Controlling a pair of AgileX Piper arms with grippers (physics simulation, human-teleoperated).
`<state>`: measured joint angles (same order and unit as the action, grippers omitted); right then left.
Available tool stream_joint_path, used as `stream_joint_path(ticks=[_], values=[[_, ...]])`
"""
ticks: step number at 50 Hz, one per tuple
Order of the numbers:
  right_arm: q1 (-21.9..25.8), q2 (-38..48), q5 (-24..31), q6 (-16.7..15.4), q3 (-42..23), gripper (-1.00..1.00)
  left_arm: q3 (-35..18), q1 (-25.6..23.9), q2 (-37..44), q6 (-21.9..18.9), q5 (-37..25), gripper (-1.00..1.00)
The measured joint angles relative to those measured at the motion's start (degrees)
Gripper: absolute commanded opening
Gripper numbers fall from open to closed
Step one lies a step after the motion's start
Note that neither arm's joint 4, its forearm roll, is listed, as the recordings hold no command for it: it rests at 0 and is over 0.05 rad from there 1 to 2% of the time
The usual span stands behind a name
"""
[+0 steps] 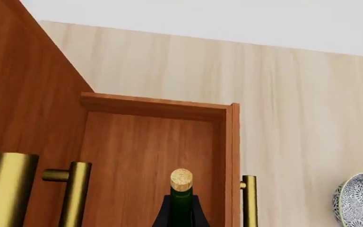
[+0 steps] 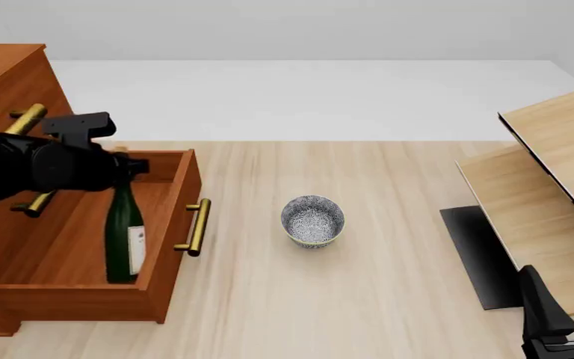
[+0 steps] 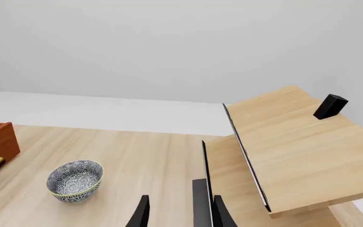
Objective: Put the wine bottle in the bottom drawer of the cabinet.
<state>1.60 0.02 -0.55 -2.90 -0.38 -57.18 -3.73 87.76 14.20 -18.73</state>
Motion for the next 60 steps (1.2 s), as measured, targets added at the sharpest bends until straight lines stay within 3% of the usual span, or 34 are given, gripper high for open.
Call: stream_joint_path(ticks=[12, 34, 60], values=[[-0.1, 0.0, 0.1, 0.2, 0.0, 1.00, -1.4, -0.7, 3.0, 3.8, 1.0, -1.00], [-0.2, 0.0, 0.1, 0.2, 0.1, 1.00, -3.7, 0.0, 8.2, 6.5, 2.4, -1.00], [-0.3, 0.0, 0.2, 0.3, 0.1, 1.00, -6.7, 1.3, 16.0, 5.3, 0.3, -1.00]])
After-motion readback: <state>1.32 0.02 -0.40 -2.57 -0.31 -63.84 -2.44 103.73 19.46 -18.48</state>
